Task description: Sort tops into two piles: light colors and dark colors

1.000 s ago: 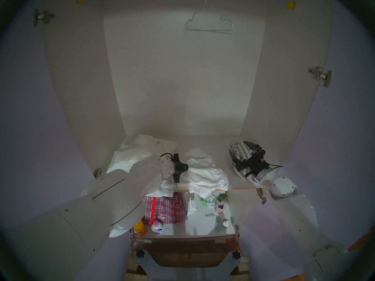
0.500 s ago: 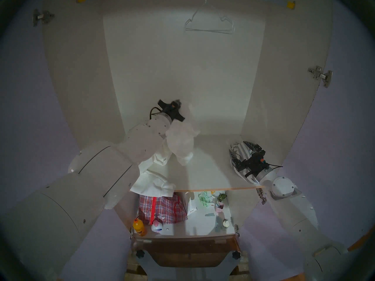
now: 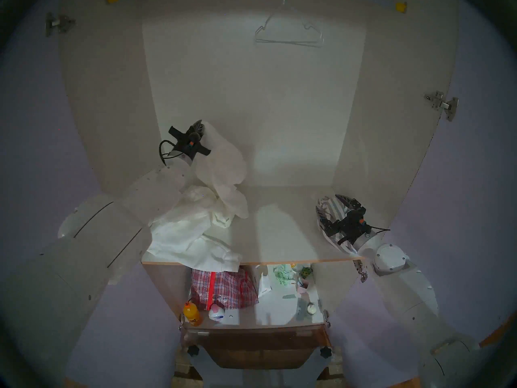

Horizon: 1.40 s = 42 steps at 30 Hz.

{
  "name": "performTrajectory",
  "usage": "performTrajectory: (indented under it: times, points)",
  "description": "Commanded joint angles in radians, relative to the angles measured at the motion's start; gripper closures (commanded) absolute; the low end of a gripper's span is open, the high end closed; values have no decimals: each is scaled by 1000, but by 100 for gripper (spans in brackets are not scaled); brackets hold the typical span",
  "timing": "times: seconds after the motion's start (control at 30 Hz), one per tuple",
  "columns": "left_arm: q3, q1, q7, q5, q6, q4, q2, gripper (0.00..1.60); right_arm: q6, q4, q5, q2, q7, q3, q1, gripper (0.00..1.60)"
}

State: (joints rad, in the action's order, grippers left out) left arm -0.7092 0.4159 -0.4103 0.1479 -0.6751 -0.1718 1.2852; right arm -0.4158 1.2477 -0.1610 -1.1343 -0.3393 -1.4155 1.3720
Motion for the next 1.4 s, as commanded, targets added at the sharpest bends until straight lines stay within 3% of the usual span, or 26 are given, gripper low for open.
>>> performTrajectory:
  times: [0.0,0.13,0.17,0.27,0.47,0.5,0.57,0.63,0.77,0.87,0.97,1.1,1.13,1.2,1.23,1.27,1.37]
  points:
    - [24,-21,-111,46,95,37,15,160,-21,23,-9,2,-4,-9,-16,0]
    - [35,-39,-160,82,195,62,-19,160,-18,23,-7,1,-3,-9,-16,0]
    - [47,-49,-136,95,228,68,-33,160,-18,23,-7,1,-3,-9,-16,0]
    - [89,-34,-51,124,183,54,-63,160,-18,23,-7,1,-3,-9,-17,0]
    - [178,29,168,164,177,72,-46,160,-14,22,-5,0,-2,-9,-17,0]
    - [178,35,207,146,178,72,-46,0,-14,21,-5,0,-2,-9,-17,0]
    - [178,21,276,123,145,72,-48,0,-15,22,-5,0,-3,-9,-17,0]
    - [108,1,354,53,122,55,-40,0,-13,21,-4,0,-2,-9,-18,0]
    - [45,-48,456,-32,93,39,-37,0,-11,19,-3,0,-1,-8,-18,0]
    - [-48,-80,523,-161,90,39,-26,0,-11,19,-3,0,-1,-8,-18,0]
    - [-124,-108,634,-287,115,54,-24,0,-14,21,-4,0,-2,-9,-18,0]
    - [-198,-101,714,-415,147,67,-30,0,-16,22,-5,0,-3,-10,-17,0]
    - [-205,-100,710,-434,182,67,-35,0,-16,22,-5,0,-3,-10,-17,0]
    - [-211,-93,807,-475,181,70,-50,0,-17,22,-5,0,-3,-10,-17,0]
    - [-231,-87,776,-500,186,71,-46,0,-16,22,-5,0,-3,-10,-17,0]
    - [-252,-80,705,-546,132,68,-48,0,-14,21,-4,0,-3,-10,-17,0]
    - [-252,-80,705,-546,132,68,-48,0,-14,21,-4,0,-3,-10,-17,0]
